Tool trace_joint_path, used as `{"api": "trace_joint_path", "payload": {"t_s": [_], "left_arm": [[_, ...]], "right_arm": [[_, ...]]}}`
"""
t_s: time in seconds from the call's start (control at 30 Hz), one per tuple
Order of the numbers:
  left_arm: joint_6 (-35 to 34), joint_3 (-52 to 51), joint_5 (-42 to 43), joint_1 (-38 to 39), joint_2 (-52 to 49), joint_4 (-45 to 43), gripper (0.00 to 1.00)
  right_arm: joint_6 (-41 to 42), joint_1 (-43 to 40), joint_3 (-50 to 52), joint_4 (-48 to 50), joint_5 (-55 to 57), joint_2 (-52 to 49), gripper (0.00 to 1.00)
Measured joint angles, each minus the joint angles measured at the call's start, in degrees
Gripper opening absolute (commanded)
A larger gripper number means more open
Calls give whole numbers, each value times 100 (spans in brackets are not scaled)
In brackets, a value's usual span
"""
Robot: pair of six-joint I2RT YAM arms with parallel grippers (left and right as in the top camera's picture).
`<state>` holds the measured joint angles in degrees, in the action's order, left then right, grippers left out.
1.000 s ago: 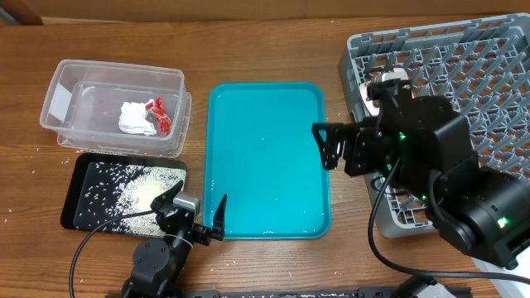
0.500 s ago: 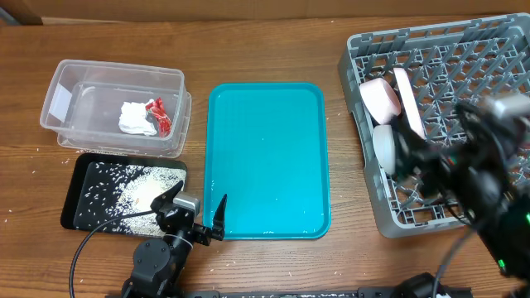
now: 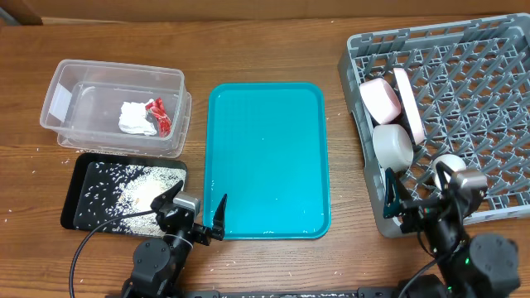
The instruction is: Sort waste into correct bins and load items into the dishwasher
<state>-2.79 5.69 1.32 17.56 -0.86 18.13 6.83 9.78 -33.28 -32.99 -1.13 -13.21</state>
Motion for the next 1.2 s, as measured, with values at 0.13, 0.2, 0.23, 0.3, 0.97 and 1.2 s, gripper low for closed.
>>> {"api": "trace_joint_path", "payload": {"t_s": [0.13, 0.2, 0.23, 0.3, 0.97, 1.2], "left_arm": [[0, 0, 0, 0, 2, 0, 100], [0, 0, 0, 2, 0, 4, 100], [0, 0, 0, 2, 0, 2, 100], [0, 0, 0, 0, 0, 2, 100], [0, 0, 0, 2, 0, 2, 100], [0, 0, 0, 2, 0, 2, 100]], "right_arm": [[46, -2, 929, 649, -52, 680, 100], [50, -28, 1513, 1106, -144, 968, 100], [61, -59, 1777, 1388, -190, 1093, 100], [61, -92, 2197, 1899, -234, 1222, 100], [63, -114, 3224, 2852, -302, 1241, 100], [61, -114, 3224, 2846, -302, 1241, 100]]}}
